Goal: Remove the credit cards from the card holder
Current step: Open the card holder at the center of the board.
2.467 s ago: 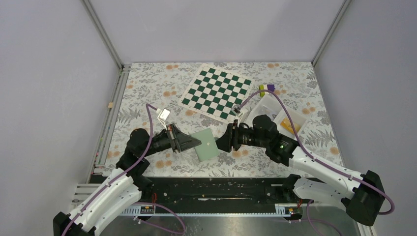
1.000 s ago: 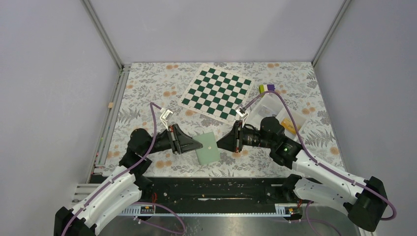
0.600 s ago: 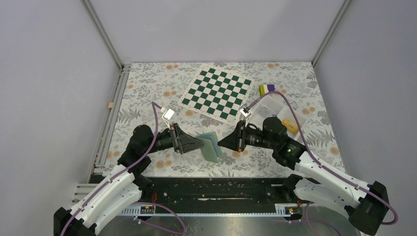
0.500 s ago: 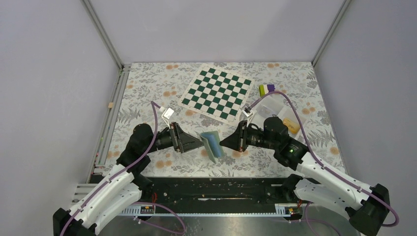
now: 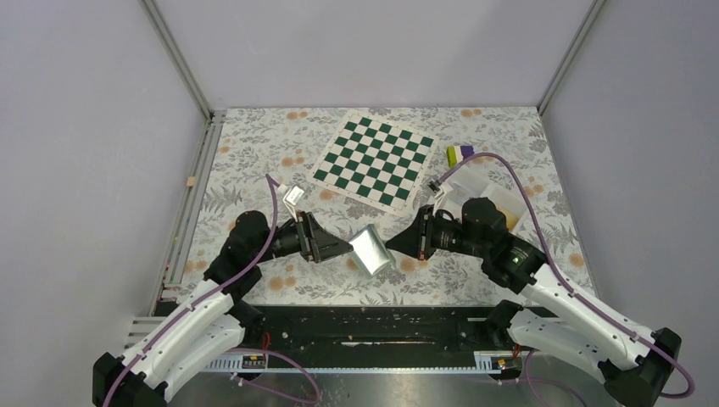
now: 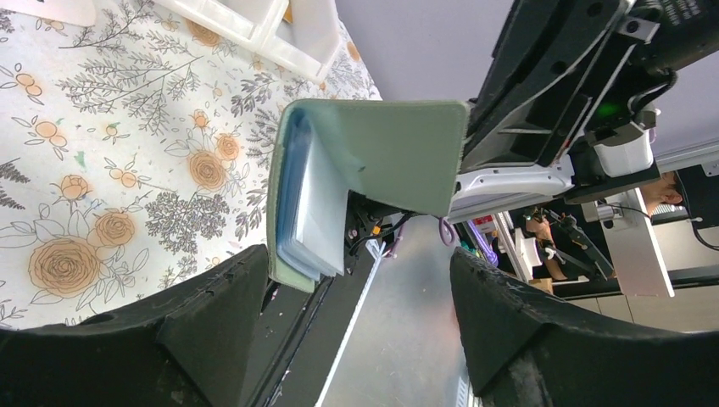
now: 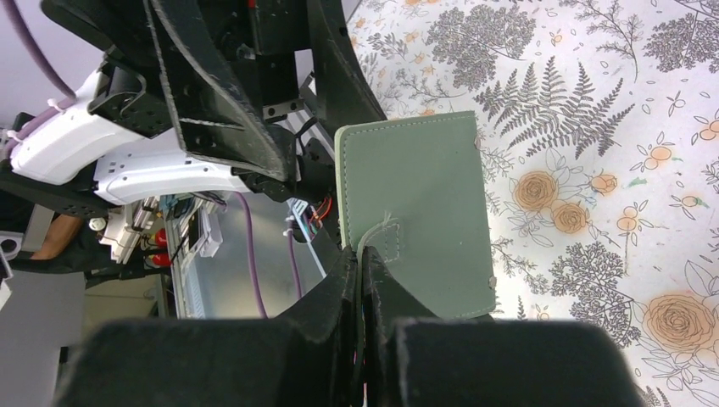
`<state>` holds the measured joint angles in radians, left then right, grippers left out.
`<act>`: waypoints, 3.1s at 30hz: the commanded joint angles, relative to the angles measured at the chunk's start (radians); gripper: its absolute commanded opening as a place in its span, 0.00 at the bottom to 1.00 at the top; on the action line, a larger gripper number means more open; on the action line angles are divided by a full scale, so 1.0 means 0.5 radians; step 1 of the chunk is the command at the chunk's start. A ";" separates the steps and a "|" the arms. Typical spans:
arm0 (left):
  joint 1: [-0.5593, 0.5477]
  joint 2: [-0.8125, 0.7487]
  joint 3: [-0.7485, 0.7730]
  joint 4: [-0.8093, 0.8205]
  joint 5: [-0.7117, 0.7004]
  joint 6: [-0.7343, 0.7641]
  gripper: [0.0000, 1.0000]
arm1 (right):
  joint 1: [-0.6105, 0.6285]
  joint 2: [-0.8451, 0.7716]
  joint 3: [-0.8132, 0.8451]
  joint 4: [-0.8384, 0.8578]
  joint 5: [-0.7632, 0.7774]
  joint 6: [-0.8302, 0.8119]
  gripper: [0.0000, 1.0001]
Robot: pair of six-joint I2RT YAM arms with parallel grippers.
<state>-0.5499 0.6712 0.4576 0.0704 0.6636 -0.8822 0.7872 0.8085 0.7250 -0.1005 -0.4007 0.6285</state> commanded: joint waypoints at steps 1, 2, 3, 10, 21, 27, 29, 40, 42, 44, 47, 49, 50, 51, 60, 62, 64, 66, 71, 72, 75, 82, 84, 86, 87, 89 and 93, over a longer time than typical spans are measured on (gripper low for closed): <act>-0.005 -0.015 0.061 0.010 -0.049 0.086 0.78 | -0.020 -0.068 0.154 0.000 -0.014 -0.002 0.00; -0.005 -0.012 0.066 0.003 -0.053 0.101 0.78 | -0.024 -0.075 0.168 0.003 -0.036 0.015 0.00; -0.005 -0.008 0.066 0.001 -0.053 0.107 0.77 | -0.028 -0.086 0.185 0.002 -0.059 0.035 0.00; -0.004 -0.041 -0.027 0.314 0.048 -0.027 0.76 | -0.030 -0.164 0.331 0.064 -0.211 0.181 0.00; -0.067 -0.131 -0.207 1.000 0.081 -0.059 0.78 | -0.029 -0.208 0.395 0.436 -0.436 0.511 0.00; -0.222 0.047 -0.371 1.734 0.062 -0.306 0.79 | -0.029 -0.136 0.499 0.521 -0.605 0.514 0.00; -0.247 0.093 -0.384 1.860 0.085 -0.297 0.78 | -0.030 -0.096 0.544 0.478 -0.674 0.457 0.00; -0.327 0.065 -0.057 1.219 0.043 -0.060 0.76 | -0.028 -0.119 0.467 0.278 -0.622 0.293 0.00; -0.351 0.087 -0.035 1.139 0.039 -0.047 0.76 | -0.028 -0.120 0.461 0.281 -0.622 0.292 0.00; -0.374 0.101 -0.036 1.091 0.018 -0.038 0.77 | -0.028 -0.119 0.461 0.281 -0.624 0.290 0.00; -0.433 0.119 -0.056 1.124 -0.042 -0.075 0.79 | -0.029 -0.109 0.467 0.281 -0.629 0.286 0.00; -0.499 0.150 -0.052 1.174 -0.075 -0.096 0.80 | -0.028 -0.102 0.467 0.287 -0.633 0.286 0.00; -0.528 0.170 -0.032 1.139 -0.082 -0.081 0.82 | -0.028 -0.102 0.465 0.287 -0.630 0.285 0.00; -0.555 0.192 -0.004 1.076 -0.089 -0.049 0.83 | -0.029 -0.102 0.465 0.290 -0.631 0.286 0.00; -0.623 0.160 -0.011 1.135 -0.199 -0.087 0.82 | -0.029 -0.105 0.393 0.295 -0.611 0.276 0.00; -0.625 0.132 -0.006 1.122 -0.224 -0.103 0.80 | -0.028 -0.097 0.375 0.268 -0.592 0.249 0.00; -0.627 0.109 0.003 1.087 -0.236 -0.108 0.79 | -0.029 -0.078 0.372 0.216 -0.557 0.194 0.00; -0.626 0.089 0.023 1.001 -0.242 -0.091 0.78 | -0.028 -0.061 0.364 0.110 -0.532 0.149 0.00; -0.629 0.029 0.027 0.763 -0.298 0.018 0.80 | -0.028 -0.045 0.330 0.116 -0.523 0.139 0.00; -0.628 0.022 0.015 0.763 -0.302 0.019 0.80 | -0.030 -0.047 0.327 0.118 -0.524 0.138 0.00; -0.631 0.018 -0.008 0.731 -0.319 0.054 0.80 | -0.030 -0.048 0.338 0.137 -0.527 0.143 0.00; -0.629 -0.061 -0.056 0.727 -0.299 0.279 0.82 | -0.030 -0.021 0.464 0.181 -0.679 0.159 0.00; -0.630 -0.147 -0.011 0.647 -0.311 0.427 0.82 | -0.031 0.003 0.496 0.144 -0.770 0.085 0.00; -0.630 -0.237 0.085 0.497 -0.308 0.660 0.82 | -0.030 0.053 0.516 0.065 -0.874 0.011 0.00; -0.629 -0.260 0.145 0.410 -0.268 0.794 0.83 | -0.030 0.080 0.516 0.046 -0.932 -0.008 0.00; -0.628 -0.246 0.273 0.244 -0.121 1.114 0.84 | -0.029 0.126 0.497 0.077 -1.067 -0.006 0.00; -0.634 -0.057 0.565 -0.194 0.138 1.716 0.85 | -0.028 0.138 0.436 0.179 -1.204 0.026 0.00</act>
<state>-0.8608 0.5755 0.5953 0.1589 0.5869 -0.3923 0.7769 0.8787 0.9401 -0.0769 -0.8673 0.6571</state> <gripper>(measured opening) 0.837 0.048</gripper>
